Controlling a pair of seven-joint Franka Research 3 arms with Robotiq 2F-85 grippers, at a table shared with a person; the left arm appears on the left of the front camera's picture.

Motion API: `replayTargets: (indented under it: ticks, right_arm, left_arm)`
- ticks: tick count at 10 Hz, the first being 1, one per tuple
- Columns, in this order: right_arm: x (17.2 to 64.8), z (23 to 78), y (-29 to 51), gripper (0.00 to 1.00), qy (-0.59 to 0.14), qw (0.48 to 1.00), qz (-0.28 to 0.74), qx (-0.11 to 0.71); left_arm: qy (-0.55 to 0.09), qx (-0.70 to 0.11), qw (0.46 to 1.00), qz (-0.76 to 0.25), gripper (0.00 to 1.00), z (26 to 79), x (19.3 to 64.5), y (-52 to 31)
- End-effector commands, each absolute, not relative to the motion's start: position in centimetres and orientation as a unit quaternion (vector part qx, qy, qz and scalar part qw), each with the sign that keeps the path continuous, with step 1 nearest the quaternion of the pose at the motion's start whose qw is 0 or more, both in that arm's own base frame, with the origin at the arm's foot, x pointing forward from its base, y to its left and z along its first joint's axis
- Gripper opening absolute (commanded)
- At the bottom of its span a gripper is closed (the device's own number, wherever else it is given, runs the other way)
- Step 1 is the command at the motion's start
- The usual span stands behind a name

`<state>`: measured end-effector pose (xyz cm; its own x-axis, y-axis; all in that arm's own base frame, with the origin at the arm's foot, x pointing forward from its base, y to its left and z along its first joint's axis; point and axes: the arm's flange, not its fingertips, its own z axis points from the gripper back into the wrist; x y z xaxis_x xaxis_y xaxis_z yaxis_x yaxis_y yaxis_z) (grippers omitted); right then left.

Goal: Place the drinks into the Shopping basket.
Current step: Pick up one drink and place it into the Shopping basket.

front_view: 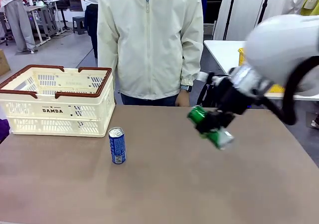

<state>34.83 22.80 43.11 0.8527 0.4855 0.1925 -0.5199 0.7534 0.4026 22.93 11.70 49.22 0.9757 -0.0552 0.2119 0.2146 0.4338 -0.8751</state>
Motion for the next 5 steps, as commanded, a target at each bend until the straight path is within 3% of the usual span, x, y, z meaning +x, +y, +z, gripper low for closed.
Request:
replayTargets:
  ticks: [1,3,5]
  right_arm:
    - [37.1,39.9,27.8,0.0,-0.004,0.961,0.192,0.199]
    - [37.2,37.4,32.5,0.0,-0.03,0.97,0.151,0.19]
    - [37.7,32.6,35.6,0.0,-0.036,0.986,0.125,0.104]
  left_arm:
    - [-0.084,-0.534,0.837,-0.086,1.0,49.3,22.9,11.6]
    - [-0.084,-0.534,0.837,-0.086,1.0,49.3,22.9,11.6]
    - [-0.084,-0.534,0.837,-0.086,1.0,49.3,22.9,11.6]
